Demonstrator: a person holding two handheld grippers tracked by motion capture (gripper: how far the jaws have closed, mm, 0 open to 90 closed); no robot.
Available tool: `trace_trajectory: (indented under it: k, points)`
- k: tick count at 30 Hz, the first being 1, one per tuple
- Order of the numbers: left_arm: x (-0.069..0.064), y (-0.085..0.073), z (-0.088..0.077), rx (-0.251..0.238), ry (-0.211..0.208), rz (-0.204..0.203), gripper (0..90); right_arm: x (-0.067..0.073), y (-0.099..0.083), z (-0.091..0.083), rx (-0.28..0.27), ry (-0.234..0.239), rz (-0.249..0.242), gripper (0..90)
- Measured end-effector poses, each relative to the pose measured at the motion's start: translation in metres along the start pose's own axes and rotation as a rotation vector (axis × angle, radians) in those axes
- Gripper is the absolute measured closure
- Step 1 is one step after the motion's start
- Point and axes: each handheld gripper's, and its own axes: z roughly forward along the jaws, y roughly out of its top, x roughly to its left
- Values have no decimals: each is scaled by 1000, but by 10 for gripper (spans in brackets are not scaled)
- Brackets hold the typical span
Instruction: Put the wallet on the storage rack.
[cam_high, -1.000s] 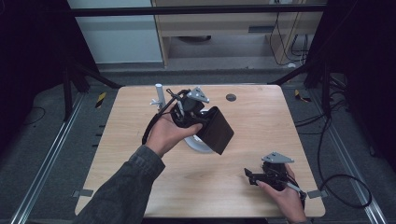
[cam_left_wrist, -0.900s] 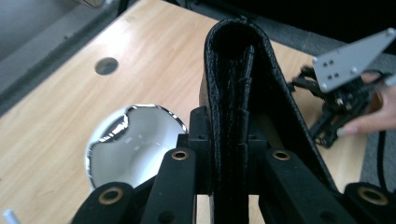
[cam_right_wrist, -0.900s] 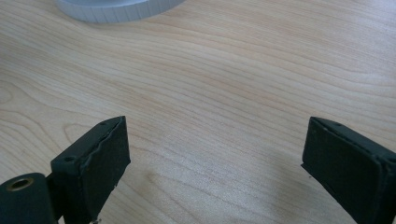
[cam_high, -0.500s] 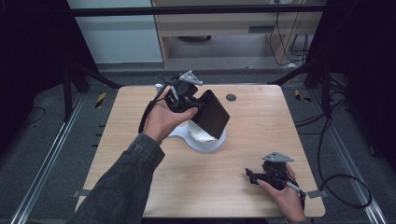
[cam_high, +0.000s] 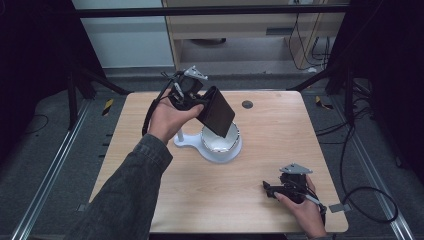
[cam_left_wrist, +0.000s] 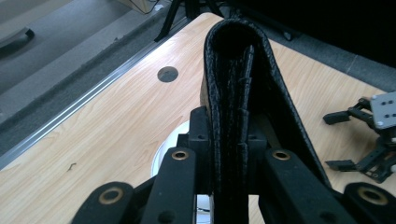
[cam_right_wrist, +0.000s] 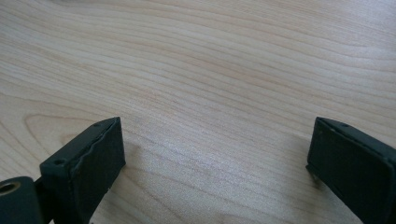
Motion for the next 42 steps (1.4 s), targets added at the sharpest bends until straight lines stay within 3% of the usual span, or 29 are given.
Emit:
trace_trajectory:
  k: [15, 28, 36, 42]
  points:
    - [4, -9, 12, 24, 14, -1, 796, 2, 0, 1, 13, -13, -21, 30]
    - [-9, -22, 9, 4, -14, 6, 796, 3, 0, 1, 15, -13, -24, 27]
    - [-7, -34, 24, 40, -5, 8, 795, 3, -1, 0, 15, -10, -28, 25]
    - [-2, -40, 41, 55, -18, -18, 795, 3, -1, 0, 15, -8, -27, 24]
